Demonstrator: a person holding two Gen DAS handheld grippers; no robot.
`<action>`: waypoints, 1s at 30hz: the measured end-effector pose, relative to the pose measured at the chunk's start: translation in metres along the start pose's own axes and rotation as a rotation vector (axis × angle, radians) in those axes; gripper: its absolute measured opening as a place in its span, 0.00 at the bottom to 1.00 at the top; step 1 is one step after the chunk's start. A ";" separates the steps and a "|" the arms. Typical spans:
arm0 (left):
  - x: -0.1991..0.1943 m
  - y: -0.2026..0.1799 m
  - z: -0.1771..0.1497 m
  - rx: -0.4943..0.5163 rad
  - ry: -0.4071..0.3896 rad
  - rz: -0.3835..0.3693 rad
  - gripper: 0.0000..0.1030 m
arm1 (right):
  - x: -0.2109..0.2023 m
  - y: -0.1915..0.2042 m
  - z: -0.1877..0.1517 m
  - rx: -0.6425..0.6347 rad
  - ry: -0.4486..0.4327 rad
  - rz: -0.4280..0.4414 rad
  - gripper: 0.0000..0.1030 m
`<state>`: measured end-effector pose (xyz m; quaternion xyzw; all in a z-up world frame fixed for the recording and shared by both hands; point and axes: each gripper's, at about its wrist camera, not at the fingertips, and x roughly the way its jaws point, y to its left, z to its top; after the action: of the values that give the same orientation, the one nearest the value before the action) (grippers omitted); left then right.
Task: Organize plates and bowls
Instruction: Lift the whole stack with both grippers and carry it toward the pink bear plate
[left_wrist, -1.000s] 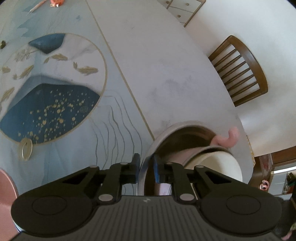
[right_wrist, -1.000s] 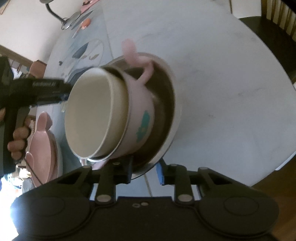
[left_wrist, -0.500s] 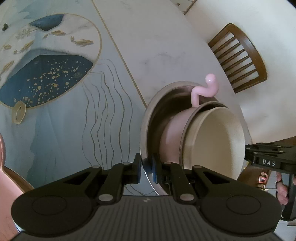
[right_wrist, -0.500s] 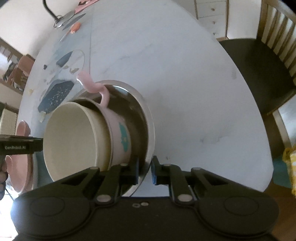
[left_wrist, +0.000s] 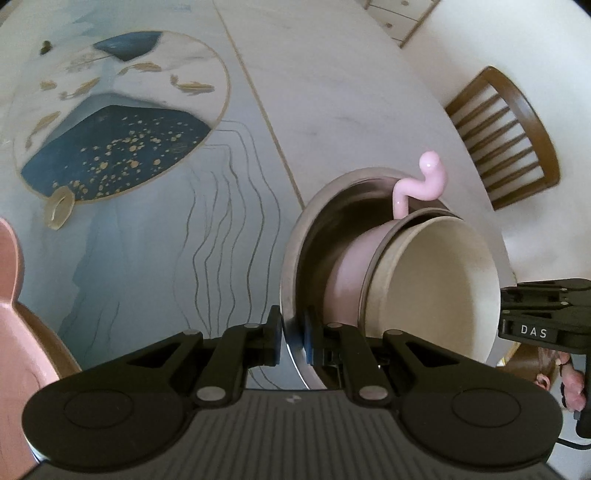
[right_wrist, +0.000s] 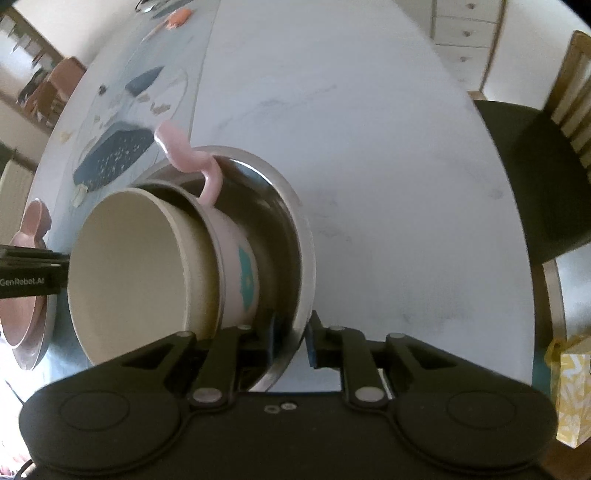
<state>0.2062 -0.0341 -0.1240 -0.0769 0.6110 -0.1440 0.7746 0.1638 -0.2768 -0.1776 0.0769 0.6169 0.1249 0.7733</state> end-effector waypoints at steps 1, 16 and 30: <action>0.000 -0.002 -0.001 -0.004 -0.004 0.012 0.11 | 0.000 0.003 0.001 -0.018 0.007 -0.007 0.16; -0.034 -0.002 -0.012 -0.212 -0.106 0.068 0.11 | -0.026 0.016 0.040 -0.177 0.043 0.068 0.14; -0.117 0.046 -0.046 -0.383 -0.240 0.141 0.11 | -0.055 0.099 0.067 -0.378 0.025 0.148 0.12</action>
<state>0.1430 0.0494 -0.0402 -0.1960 0.5345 0.0390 0.8212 0.2080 -0.1952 -0.0837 -0.0260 0.5847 0.2960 0.7549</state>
